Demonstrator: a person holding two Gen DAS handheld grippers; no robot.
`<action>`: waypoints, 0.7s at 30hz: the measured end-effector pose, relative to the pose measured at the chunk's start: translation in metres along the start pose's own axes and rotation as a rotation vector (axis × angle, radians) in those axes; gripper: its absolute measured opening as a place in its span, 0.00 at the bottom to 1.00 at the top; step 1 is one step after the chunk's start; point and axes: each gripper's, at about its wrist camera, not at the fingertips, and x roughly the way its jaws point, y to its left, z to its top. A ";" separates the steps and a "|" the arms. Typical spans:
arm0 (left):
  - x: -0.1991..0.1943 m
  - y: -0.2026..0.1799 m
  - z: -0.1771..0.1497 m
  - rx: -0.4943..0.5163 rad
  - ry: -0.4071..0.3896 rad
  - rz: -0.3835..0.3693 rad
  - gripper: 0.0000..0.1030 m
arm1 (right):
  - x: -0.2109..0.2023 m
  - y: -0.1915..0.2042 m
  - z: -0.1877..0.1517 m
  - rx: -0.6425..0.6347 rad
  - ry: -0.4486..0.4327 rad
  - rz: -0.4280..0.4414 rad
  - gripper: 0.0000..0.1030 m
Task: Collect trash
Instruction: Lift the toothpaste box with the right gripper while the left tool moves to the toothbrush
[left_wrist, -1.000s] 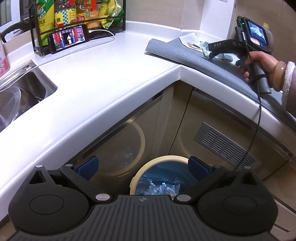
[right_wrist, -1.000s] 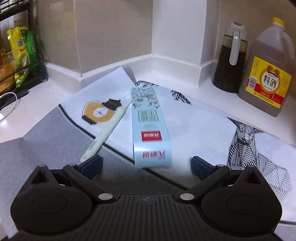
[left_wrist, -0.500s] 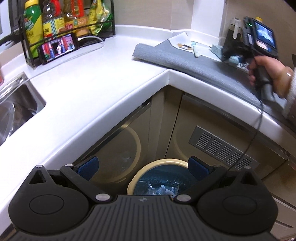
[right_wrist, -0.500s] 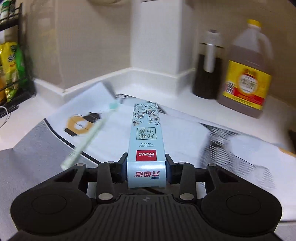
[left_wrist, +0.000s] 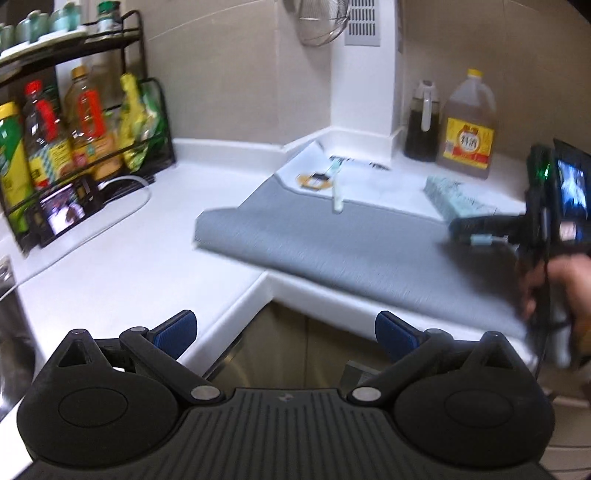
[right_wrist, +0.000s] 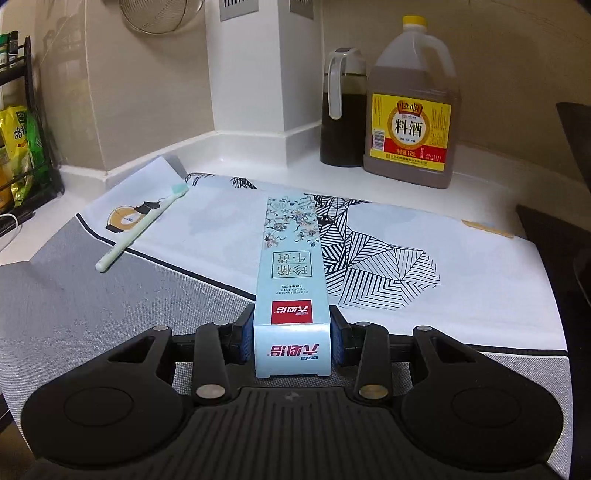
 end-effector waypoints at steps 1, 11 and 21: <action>0.001 -0.005 0.003 -0.001 -0.003 -0.007 1.00 | 0.000 0.000 0.000 -0.001 0.001 -0.001 0.41; -0.001 -0.021 -0.001 0.036 -0.002 -0.025 1.00 | 0.002 0.003 0.001 -0.017 0.006 -0.008 0.42; 0.022 -0.020 0.025 0.032 -0.005 0.004 1.00 | 0.003 0.006 0.001 -0.035 0.010 -0.006 0.47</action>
